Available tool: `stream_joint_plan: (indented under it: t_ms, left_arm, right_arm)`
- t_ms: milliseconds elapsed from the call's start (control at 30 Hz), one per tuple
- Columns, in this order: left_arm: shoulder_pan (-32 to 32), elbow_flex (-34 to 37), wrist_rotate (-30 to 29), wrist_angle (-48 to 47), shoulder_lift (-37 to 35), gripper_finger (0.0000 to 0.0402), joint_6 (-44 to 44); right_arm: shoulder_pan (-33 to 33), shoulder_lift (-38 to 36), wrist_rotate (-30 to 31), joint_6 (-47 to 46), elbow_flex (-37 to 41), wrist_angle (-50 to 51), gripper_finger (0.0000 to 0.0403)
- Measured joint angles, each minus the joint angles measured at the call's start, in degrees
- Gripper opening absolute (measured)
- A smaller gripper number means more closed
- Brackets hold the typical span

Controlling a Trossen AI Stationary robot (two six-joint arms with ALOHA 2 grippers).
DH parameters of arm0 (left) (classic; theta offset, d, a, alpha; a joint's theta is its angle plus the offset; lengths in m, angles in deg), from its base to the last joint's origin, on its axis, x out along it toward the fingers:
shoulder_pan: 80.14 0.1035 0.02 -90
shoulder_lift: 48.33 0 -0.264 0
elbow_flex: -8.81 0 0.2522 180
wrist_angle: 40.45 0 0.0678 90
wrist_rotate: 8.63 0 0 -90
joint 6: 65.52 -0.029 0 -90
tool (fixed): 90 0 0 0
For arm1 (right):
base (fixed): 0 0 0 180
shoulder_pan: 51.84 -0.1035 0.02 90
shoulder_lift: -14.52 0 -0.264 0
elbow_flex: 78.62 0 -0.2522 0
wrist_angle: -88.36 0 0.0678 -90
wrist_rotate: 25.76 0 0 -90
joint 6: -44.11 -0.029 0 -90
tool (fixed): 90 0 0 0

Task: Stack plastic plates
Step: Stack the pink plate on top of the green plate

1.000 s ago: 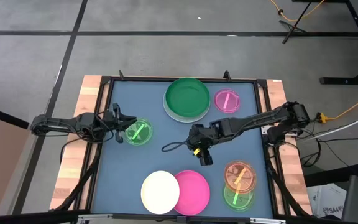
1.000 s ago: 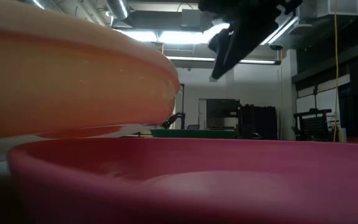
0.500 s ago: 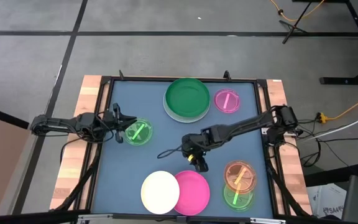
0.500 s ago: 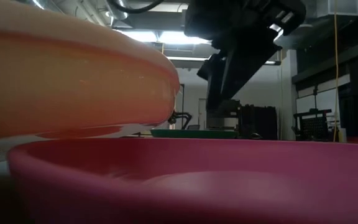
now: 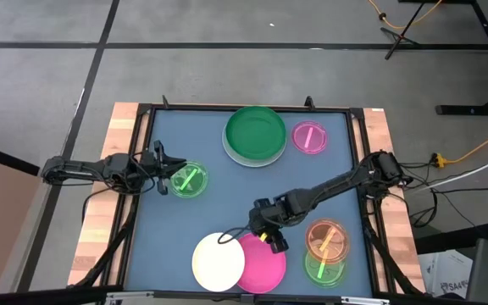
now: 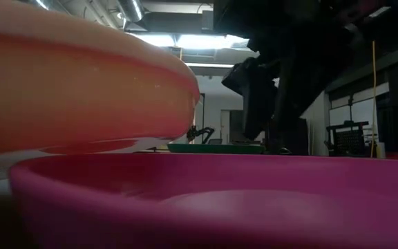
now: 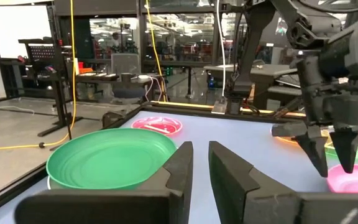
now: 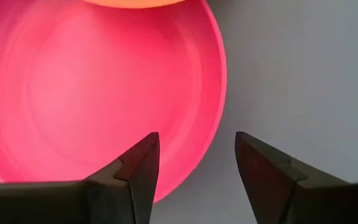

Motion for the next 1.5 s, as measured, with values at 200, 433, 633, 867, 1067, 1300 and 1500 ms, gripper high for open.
stream_joint_plan:
  t_ms: [200,433,633,867,1067,1300,1500]
  left_arm:
    - [0.0,0.0,0.0,0.0,0.0,0.0046,0.0]
    - [0.0,0.0,0.0,0.0,0.0,0.0046,0.0]
    - [0.0,0.0,0.0,0.0,0.0,0.0046,0.0]
    - [0.0,0.0,0.0,0.0,0.0,0.0046,0.1]
    - [0.0,0.0,0.0,0.0,0.0,0.0046,0.1]
    - [0.0,0.0,0.0,0.0,0.0,0.0046,0.2]
    - [0.0,0.0,0.0,0.0,0.0,0.0046,0.2]
  right_arm:
    - [0.2,0.0,1.3,-0.8,0.0,0.0,0.0198]
    - [0.2,1.3,1.0,-1.3,0.0,-1.1,0.0198]
    - [0.2,2.1,-0.5,-1.4,0.0,-1.6,0.0198]
    - [0.6,3.0,-1.7,-0.1,0.0,-2.4,0.0198]
    - [2.8,3.8,-5.5,2.1,1.8,-4.6,0.0198]
    - [2.7,4.0,-8.0,1.7,4.1,-7.9,0.0198]
    - [2.9,4.0,-8.0,1.8,4.1,-8.0,0.0198]
